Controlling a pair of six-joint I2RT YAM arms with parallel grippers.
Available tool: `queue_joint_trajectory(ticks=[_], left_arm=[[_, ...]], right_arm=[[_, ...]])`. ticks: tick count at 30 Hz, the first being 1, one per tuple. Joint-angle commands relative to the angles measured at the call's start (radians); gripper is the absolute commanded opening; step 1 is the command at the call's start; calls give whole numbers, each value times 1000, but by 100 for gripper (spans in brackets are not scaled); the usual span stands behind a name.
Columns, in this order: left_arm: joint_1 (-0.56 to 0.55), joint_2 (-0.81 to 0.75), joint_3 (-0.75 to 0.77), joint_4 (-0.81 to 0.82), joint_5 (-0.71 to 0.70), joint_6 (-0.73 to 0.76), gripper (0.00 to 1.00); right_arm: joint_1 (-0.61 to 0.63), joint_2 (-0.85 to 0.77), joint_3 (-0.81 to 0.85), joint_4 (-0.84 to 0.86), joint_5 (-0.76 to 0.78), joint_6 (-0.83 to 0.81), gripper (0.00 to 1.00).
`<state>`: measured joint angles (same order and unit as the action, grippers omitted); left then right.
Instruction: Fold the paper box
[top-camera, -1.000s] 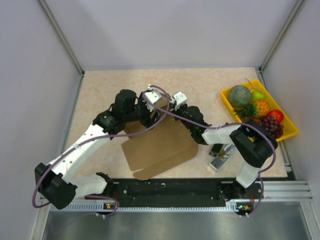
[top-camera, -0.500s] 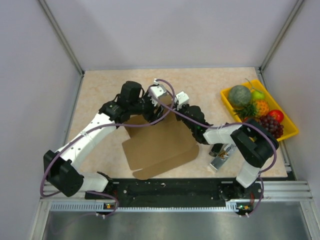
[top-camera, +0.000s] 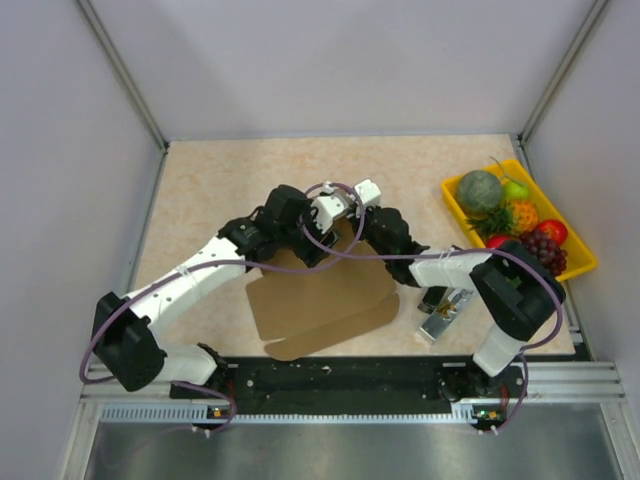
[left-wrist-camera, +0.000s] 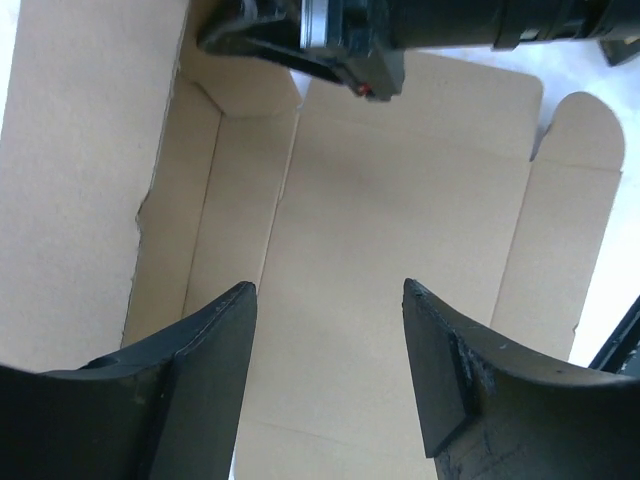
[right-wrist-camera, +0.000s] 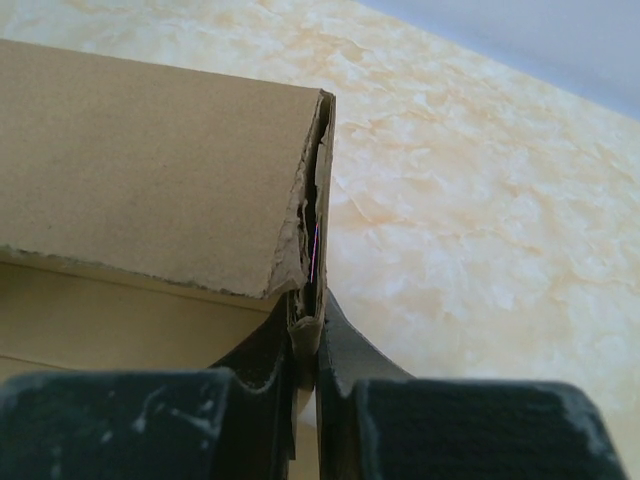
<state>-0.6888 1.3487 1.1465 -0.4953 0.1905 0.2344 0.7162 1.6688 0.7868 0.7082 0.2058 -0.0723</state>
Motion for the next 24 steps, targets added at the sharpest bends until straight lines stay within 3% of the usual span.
queue_joint_trajectory(ticks=[1, 6, 13, 24], left_arm=[[-11, -34, -50, 53, -74, -50, 65], [-31, -85, -145, 129, -140, -33, 67], [-28, -97, -139, 46, -148, -98, 68], [-23, -410, -304, 12, -48, -233, 70]], right_arm=[[-12, -46, 57, -15, -25, 95, 0], [-38, -57, 66, -15, -120, 164, 0], [-89, -60, 35, 25, -181, 213, 0], [-135, -47, 42, -1, -192, 167, 0]])
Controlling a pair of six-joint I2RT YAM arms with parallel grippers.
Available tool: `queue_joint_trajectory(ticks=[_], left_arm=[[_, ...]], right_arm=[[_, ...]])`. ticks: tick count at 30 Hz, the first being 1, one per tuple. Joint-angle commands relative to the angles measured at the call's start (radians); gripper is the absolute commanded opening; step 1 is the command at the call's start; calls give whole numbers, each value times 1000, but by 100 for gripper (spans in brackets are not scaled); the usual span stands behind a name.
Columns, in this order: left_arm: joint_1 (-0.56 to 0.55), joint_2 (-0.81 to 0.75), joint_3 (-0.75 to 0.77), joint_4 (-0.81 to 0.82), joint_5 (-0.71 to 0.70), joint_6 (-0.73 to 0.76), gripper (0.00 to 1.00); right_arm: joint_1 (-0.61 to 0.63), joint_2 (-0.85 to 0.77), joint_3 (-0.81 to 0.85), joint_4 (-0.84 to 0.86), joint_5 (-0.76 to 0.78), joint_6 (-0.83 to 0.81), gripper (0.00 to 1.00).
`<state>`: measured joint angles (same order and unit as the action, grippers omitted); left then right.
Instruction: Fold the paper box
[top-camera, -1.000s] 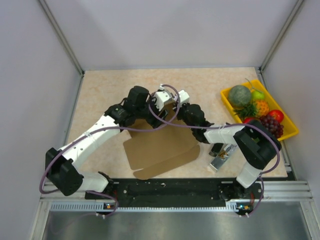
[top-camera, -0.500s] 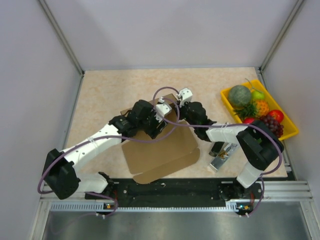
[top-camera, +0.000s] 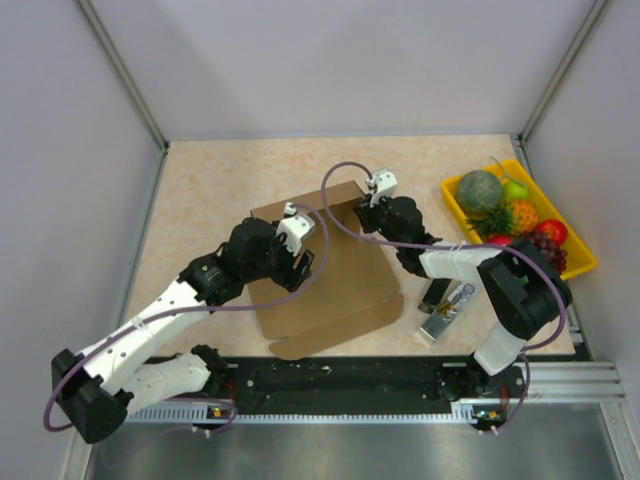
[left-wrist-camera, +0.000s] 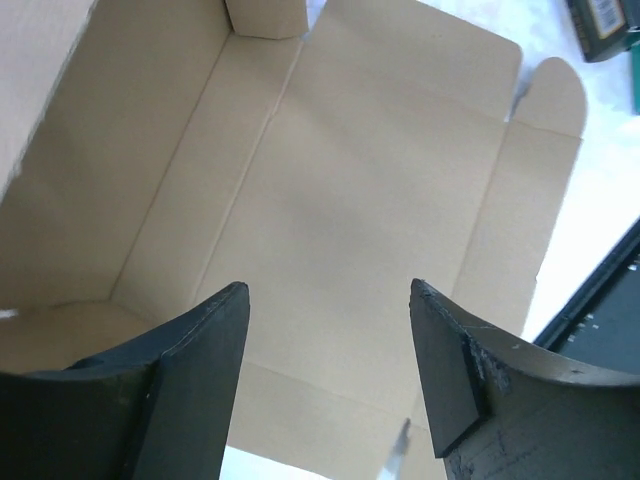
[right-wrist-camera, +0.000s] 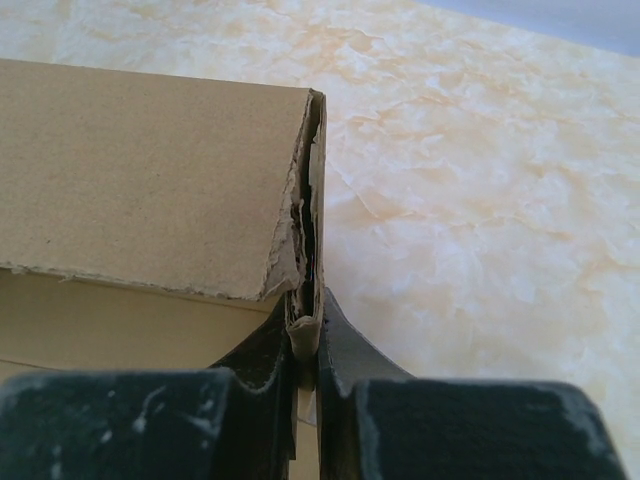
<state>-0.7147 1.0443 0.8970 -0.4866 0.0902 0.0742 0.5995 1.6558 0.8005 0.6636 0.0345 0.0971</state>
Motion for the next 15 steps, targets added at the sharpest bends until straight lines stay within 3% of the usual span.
queue_joint_trajectory(ticks=[1, 5, 8, 11, 15], left_arm=[[3, -130, -73, 6, 55, -111, 70], [50, -233, -170, 16, 45, -183, 72], [110, -263, -107, -66, -173, -302, 72], [228, -314, -48, -47, -295, -382, 80], [378, -305, -24, 100, -241, -477, 91]], right_arm=[[-21, -36, 31, 41, -21, -7, 0], [-35, -34, 29, 27, -31, -23, 0], [-33, -37, 25, 10, -30, -49, 0], [-35, -39, 16, 10, -31, -60, 0], [-35, -28, 5, 17, -33, -63, 1]])
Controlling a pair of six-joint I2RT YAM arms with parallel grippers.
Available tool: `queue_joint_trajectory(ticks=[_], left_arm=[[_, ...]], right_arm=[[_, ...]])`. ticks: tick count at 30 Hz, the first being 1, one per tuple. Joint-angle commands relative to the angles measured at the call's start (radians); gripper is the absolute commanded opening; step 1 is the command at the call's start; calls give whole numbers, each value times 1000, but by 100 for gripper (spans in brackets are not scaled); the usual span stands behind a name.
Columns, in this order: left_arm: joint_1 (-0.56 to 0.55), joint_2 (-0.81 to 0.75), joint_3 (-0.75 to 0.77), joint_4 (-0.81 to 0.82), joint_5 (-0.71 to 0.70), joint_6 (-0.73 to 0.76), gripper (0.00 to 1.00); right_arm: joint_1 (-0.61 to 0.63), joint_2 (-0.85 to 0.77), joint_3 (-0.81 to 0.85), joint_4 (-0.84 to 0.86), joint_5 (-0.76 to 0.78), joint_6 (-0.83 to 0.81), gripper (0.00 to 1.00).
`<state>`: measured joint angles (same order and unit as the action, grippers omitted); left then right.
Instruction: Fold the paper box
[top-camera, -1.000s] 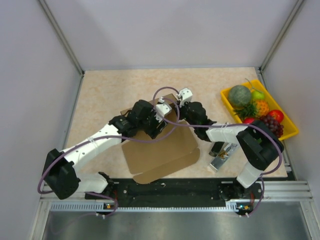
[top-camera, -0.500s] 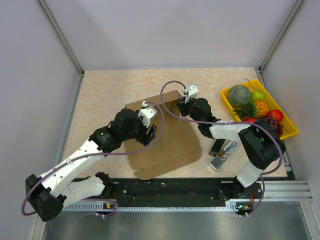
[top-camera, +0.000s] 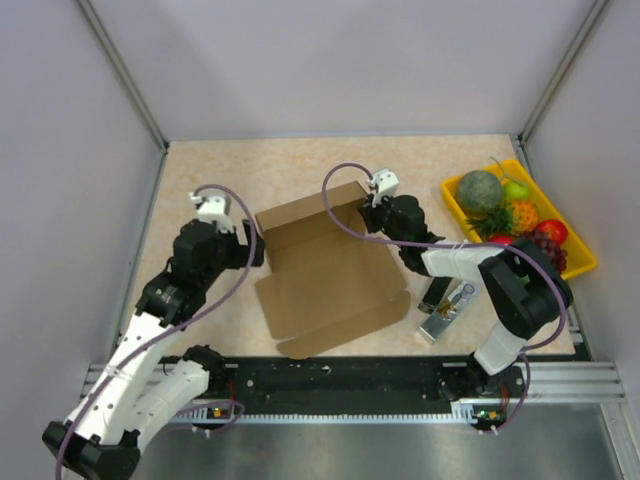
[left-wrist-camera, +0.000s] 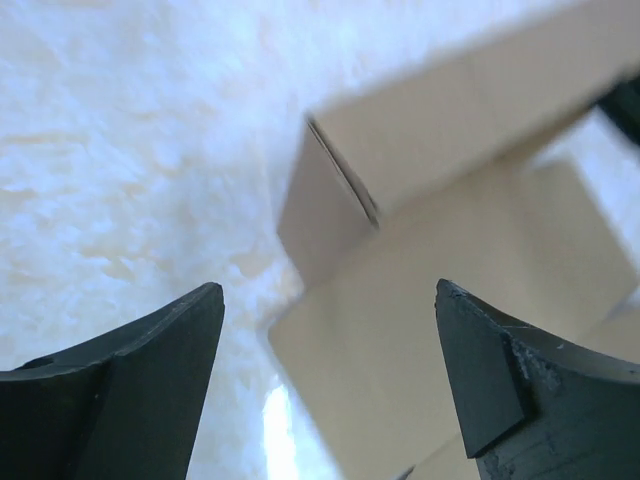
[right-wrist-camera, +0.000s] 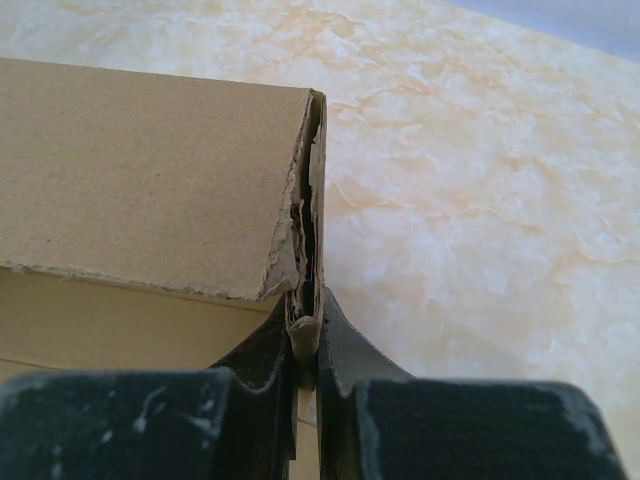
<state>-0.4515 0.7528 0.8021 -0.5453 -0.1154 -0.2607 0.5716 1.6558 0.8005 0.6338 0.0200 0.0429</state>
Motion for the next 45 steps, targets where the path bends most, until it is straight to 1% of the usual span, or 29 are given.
queue_joint_trajectory(ticks=[1, 2, 4, 5, 6, 7, 8, 9, 10, 11, 12, 14, 15, 18, 20, 21, 22, 30, 33, 34, 35, 36, 37, 38, 40, 43, 45], left_arm=[[149, 2, 74, 230, 23, -194, 93], [221, 52, 81, 273, 159, -222, 93], [295, 120, 91, 373, 285, -288, 93], [309, 199, 109, 389, 363, -296, 93], [319, 241, 123, 403, 393, -299, 92], [339, 317, 135, 422, 422, -301, 90], [352, 350, 152, 450, 463, -310, 88], [361, 377, 155, 484, 544, -319, 86], [364, 422, 152, 523, 590, -316, 82], [364, 440, 146, 575, 620, -318, 80], [364, 457, 147, 581, 647, -327, 79], [364, 491, 147, 575, 663, -327, 73], [364, 496, 146, 558, 665, -321, 72], [363, 508, 131, 558, 687, -302, 69], [363, 529, 137, 550, 717, -281, 64], [363, 536, 140, 518, 721, -272, 63], [363, 548, 143, 504, 729, -256, 62], [356, 571, 141, 516, 795, -262, 59], [352, 573, 129, 525, 810, -273, 59], [347, 569, 121, 527, 806, -273, 59], [346, 568, 118, 530, 806, -275, 59], [344, 568, 117, 530, 804, -279, 59], [343, 568, 114, 533, 809, -282, 59], [343, 566, 112, 538, 809, -287, 59], [340, 560, 103, 538, 812, -295, 59], [339, 559, 103, 538, 815, -293, 59], [339, 556, 101, 538, 818, -291, 59]], right_arm=[[-7, -25, 2, 59, -15, -12, 2], [-7, -22, -4, 66, -14, -14, 2], [-9, -18, -10, 87, -9, -24, 3], [-7, -13, -12, 89, -6, -28, 4], [-7, -8, -12, 90, -8, -34, 6], [-7, -7, -14, 93, -6, -37, 7], [-6, -7, -20, 108, 0, -38, 8], [-6, -5, -26, 119, 3, -38, 10], [-6, -2, -27, 130, 5, -38, 11], [-6, 1, -30, 141, 11, -38, 13], [-4, 8, -29, 145, 12, -38, 13], [1, 18, -30, 159, 20, -38, 15], [-1, 21, -29, 171, 21, -70, 16], [5, 41, -17, 181, 31, -81, 18], [8, 59, -9, 188, 38, -84, 19], [8, 64, -6, 190, 35, -86, 21], [8, 68, -3, 194, 35, -86, 23], [19, 134, 51, 199, 47, -87, 23], [39, 159, 69, 208, 87, -101, 23], [43, 165, 84, 205, 93, -103, 21], [48, 171, 95, 192, 125, -106, 17], [57, 183, 104, 185, 147, -110, 4], [71, 190, 121, 181, 178, -113, 0], [82, 194, 134, 153, 277, -110, 0], [103, 199, 134, 158, 349, -113, 0], [129, 211, 137, 184, 411, -158, 0], [134, 211, 140, 179, 405, -173, 0]])
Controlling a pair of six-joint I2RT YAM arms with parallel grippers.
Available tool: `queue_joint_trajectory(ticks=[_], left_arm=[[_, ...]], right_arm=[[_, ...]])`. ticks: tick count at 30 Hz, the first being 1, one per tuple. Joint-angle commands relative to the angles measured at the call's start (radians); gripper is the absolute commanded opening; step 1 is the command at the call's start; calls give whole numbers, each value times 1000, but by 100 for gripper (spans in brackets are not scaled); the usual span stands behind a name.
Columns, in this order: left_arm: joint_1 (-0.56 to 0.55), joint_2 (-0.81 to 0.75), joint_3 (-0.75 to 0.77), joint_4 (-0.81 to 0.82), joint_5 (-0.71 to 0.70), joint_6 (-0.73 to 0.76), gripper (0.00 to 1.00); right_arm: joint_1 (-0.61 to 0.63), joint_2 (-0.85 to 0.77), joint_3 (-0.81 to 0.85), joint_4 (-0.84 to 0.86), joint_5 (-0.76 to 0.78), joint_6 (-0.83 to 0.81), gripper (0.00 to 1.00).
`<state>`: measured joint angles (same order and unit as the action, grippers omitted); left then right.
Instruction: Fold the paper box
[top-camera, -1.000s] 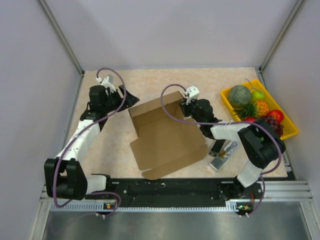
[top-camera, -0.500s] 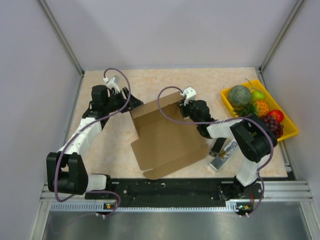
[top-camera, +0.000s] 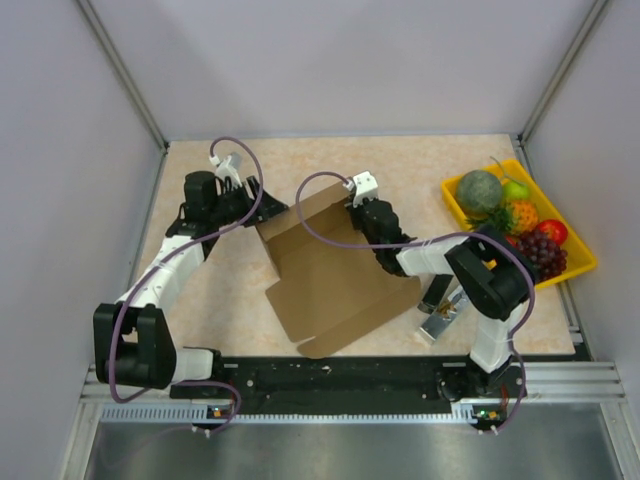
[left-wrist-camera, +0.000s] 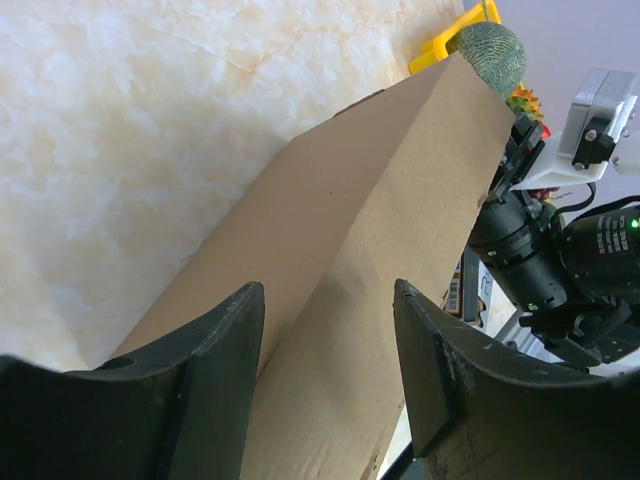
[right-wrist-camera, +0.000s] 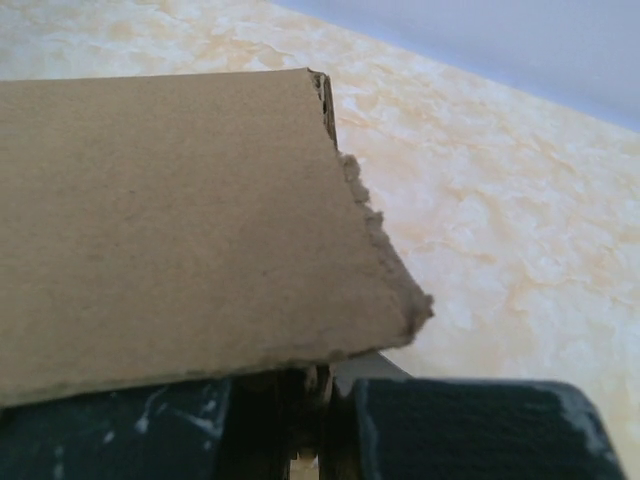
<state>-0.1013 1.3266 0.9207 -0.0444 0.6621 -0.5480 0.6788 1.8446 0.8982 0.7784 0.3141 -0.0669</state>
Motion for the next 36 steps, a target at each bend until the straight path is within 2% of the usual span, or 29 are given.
queue_joint_trajectory(ticks=[1, 4, 5, 8, 10, 12, 16, 17, 22, 23, 26, 27, 29, 30, 31, 32, 33, 36], left_arm=[[-11, -20, -17, 35, 37, -3, 59], [-11, -30, -16, 37, 36, 6, 59], [-11, -32, -14, 37, 39, 8, 59], [-11, -38, -17, 32, 37, 17, 60], [-9, -44, -19, 29, 39, 26, 61], [-8, -53, -4, 6, 18, 55, 62], [23, -76, 59, -86, -22, 109, 68], [44, -90, 72, -115, -27, 129, 69], [68, -144, 132, -219, -119, 207, 73], [68, -167, 130, -225, -127, 218, 73], [68, -226, 116, -252, -142, 244, 73], [66, -242, 112, -284, -151, 253, 73], [66, -297, 106, -327, -174, 278, 72], [66, -317, 96, -348, -182, 283, 72], [66, -338, 89, -388, -185, 286, 72], [66, -386, 78, -394, -182, 286, 72], [66, -411, 57, -403, -177, 283, 71], [64, -495, 18, -411, -107, 252, 70]], right_arm=[[27, 24, 42, 32, 100, -66, 0], [27, 13, 36, 13, 71, -82, 1], [25, 10, 28, 19, 71, -86, 16], [18, -7, 8, 19, 69, -80, 32], [12, -18, 2, -11, 39, -70, 40], [11, -50, -13, -40, 14, -67, 41], [11, -134, -80, -80, -20, -63, 59], [11, -157, -93, -118, -24, -65, 61], [10, -378, -234, -217, 14, 14, 73], [16, -410, -246, -253, 11, 33, 74], [10, -524, -231, -525, 3, 162, 76], [5, -548, -219, -674, -10, 186, 77], [-28, -614, -205, -819, -59, 277, 81], [-63, -633, -202, -882, -195, 301, 84], [-94, -672, -205, -962, -257, 344, 90], [-163, -686, -212, -990, -309, 357, 90], [-198, -700, -220, -1010, -443, 360, 90], [-283, -729, -214, -1090, -527, 375, 91]])
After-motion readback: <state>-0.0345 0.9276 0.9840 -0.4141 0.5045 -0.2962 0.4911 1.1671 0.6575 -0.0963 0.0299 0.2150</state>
